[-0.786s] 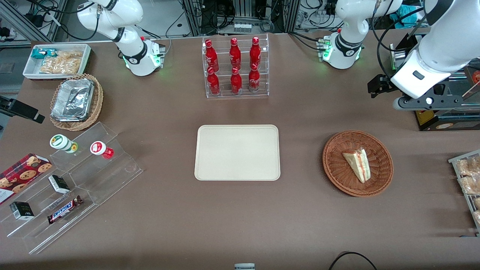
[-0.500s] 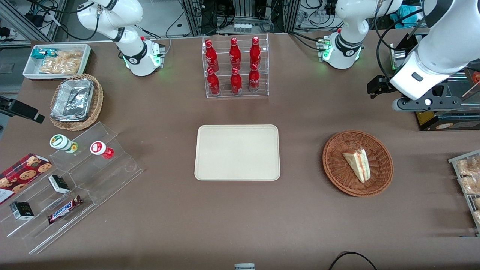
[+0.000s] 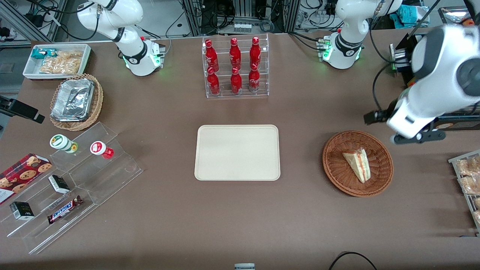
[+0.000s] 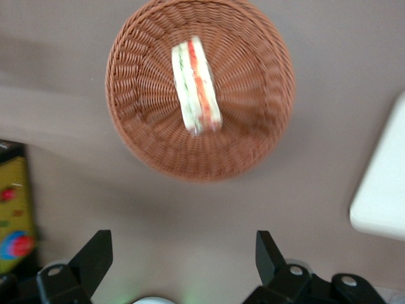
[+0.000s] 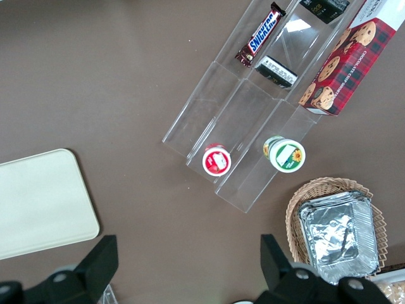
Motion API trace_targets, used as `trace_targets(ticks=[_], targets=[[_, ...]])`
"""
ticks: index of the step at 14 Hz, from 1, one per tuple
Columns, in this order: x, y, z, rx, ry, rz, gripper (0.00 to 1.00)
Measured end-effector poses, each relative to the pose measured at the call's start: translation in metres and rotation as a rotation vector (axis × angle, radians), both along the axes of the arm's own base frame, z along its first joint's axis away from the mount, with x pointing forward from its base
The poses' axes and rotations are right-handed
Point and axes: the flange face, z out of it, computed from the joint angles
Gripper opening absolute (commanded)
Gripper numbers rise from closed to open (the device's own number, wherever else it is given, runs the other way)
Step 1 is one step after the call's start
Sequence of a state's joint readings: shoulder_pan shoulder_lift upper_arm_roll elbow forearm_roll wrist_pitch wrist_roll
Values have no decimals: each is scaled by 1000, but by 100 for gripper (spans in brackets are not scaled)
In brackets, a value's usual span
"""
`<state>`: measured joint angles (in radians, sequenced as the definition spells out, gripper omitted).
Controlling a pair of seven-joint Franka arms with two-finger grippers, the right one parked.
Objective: Place sandwich from basket to tray
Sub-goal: 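Move the left gripper down over the sandwich in the wicker basket, then close the left gripper on the wrapped sandwich and lift it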
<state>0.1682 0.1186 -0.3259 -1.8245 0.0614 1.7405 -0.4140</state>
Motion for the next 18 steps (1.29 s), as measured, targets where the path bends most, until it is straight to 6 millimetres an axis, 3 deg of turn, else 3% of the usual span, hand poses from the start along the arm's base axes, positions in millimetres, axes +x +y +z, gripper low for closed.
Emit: trace_targets(ticks=[3, 5, 7, 10, 11, 13, 14, 16, 18], targets=[[-7, -3, -96, -3, -62, 171, 100], [-9, 11, -139, -8, -52, 232, 100], [-6, 26, -167, -14, -38, 265, 100], [-2, 39, -194, -29, -42, 305, 99], [0, 42, -203, -37, -54, 318, 78], [2, 44, -221, -48, -62, 332, 27], [2, 44, -225, -51, -60, 334, 13], [6, 42, -221, -55, -70, 333, 12], [16, 37, -204, -50, -55, 324, 13]])
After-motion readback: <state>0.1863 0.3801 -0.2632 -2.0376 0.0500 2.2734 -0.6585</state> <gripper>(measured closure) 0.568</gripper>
